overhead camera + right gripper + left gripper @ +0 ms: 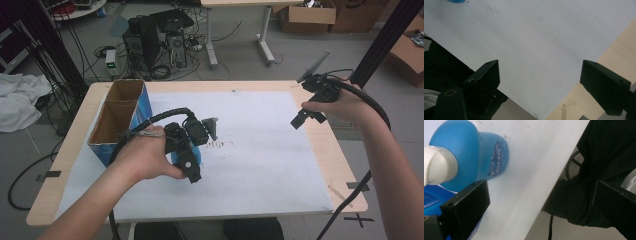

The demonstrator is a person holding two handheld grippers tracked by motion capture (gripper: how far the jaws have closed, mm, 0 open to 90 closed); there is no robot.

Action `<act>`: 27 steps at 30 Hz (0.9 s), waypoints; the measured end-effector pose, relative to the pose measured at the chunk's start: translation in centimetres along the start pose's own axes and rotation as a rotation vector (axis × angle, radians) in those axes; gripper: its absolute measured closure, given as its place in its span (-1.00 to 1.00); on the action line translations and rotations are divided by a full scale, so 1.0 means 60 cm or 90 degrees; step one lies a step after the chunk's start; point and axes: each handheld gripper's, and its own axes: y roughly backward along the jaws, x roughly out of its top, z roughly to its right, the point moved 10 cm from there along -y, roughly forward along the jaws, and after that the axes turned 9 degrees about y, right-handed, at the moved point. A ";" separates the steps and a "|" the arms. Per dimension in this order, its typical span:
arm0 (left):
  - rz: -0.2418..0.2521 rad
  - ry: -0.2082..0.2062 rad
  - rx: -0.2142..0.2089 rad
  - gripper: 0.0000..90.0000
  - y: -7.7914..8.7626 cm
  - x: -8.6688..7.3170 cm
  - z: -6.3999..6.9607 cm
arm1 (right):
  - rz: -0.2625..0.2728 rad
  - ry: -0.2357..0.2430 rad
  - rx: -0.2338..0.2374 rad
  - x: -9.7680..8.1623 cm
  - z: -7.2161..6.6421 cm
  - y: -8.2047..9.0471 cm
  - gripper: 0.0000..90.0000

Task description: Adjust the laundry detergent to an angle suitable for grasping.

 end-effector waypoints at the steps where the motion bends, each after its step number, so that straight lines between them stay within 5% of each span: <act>1: 0.000 -0.002 0.002 -0.96 0.001 0.001 0.000 | -0.002 0.001 0.001 -0.001 0.000 -0.001 -0.64; 27: -0.002 -0.006 -0.001 -0.96 0.004 0.009 0.006 | 0.001 0.000 0.006 -0.004 0.004 -0.002 -0.64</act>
